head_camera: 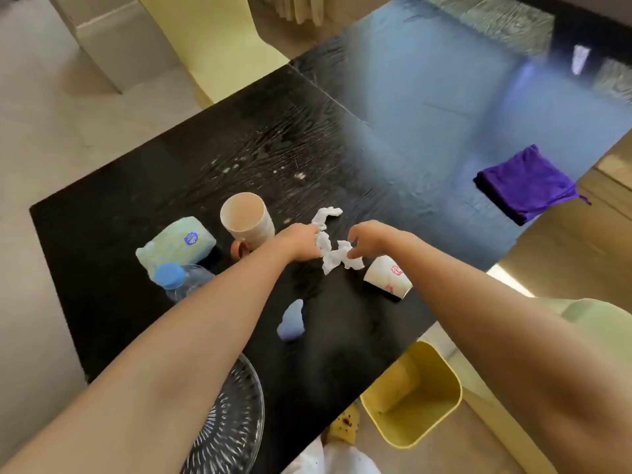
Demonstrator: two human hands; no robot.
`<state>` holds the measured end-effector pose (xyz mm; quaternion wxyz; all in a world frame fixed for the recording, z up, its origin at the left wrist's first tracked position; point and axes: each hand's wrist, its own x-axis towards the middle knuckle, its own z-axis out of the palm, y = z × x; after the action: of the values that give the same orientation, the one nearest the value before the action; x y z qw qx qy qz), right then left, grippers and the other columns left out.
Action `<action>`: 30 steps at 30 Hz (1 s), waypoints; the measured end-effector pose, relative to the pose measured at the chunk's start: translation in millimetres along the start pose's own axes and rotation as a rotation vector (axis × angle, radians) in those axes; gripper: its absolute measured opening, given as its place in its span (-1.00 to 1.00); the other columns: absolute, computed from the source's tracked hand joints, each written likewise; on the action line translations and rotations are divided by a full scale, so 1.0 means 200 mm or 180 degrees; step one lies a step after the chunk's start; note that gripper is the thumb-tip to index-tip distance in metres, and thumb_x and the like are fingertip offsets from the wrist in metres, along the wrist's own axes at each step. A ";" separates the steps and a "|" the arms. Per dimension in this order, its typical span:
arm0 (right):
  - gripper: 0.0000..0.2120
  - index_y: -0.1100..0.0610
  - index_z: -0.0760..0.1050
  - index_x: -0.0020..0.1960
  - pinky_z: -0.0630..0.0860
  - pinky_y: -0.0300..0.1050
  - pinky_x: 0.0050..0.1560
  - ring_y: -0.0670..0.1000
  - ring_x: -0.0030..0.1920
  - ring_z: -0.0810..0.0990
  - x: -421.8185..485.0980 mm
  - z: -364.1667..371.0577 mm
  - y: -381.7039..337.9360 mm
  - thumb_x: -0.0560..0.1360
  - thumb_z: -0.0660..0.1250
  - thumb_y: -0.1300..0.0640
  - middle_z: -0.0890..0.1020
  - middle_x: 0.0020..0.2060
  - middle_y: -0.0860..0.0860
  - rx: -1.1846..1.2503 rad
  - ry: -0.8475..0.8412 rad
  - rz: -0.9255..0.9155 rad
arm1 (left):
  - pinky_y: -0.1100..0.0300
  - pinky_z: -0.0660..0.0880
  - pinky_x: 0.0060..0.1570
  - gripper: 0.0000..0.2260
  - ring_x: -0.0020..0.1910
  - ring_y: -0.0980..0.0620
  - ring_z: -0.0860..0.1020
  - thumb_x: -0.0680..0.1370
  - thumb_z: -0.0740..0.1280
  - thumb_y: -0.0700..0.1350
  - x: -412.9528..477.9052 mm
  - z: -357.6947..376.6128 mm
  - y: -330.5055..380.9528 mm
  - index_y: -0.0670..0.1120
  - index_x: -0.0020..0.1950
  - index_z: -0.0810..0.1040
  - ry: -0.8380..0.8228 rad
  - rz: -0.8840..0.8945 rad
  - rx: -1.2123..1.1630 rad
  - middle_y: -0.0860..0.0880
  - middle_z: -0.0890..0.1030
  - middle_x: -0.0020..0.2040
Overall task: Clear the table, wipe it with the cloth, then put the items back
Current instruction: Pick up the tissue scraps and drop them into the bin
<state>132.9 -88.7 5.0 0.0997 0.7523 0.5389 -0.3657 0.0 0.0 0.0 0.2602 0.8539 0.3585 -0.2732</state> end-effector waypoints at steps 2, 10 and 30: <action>-0.61 0.19 0.45 0.25 0.46 -0.03 -0.06 0.13 0.05 0.56 0.05 0.05 -0.01 0.49 0.30 0.03 0.56 0.12 0.11 0.0045 0.0127 0.0195 | -0.03 0.45 0.18 -0.48 0.29 -0.19 0.42 0.52 0.27 -0.10 0.05 0.04 -0.01 -0.03 0.47 0.24 0.0333 -0.0196 -0.0009 -0.17 0.43 0.33; -0.69 0.19 0.39 0.26 0.42 0.01 -0.05 0.22 0.16 0.51 0.16 0.23 -0.03 0.52 0.22 0.25 0.44 0.19 0.17 -0.0067 0.0529 0.0243 | 0.03 0.47 0.05 -0.62 0.24 -0.11 0.36 0.53 0.29 -0.16 0.19 0.24 -0.06 -0.04 0.34 0.37 0.1155 -0.0326 0.0063 -0.13 0.41 0.24; -0.70 0.13 0.46 0.20 0.43 -0.02 -0.11 0.19 0.17 0.35 0.43 0.14 -0.06 0.51 0.21 0.35 0.41 0.15 0.14 -0.0036 0.1234 -0.0261 | 0.18 0.43 -0.14 -0.92 -0.07 -0.01 0.51 0.51 0.27 -0.26 0.11 0.26 -0.17 -0.09 -0.06 0.49 0.1588 -0.0790 -0.2017 -0.09 0.54 -0.02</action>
<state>123.0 -35.9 -68.9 -0.0168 0.7855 0.5802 -0.2147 -26.9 -1.7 -60.2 0.3802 0.7220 0.5769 0.0364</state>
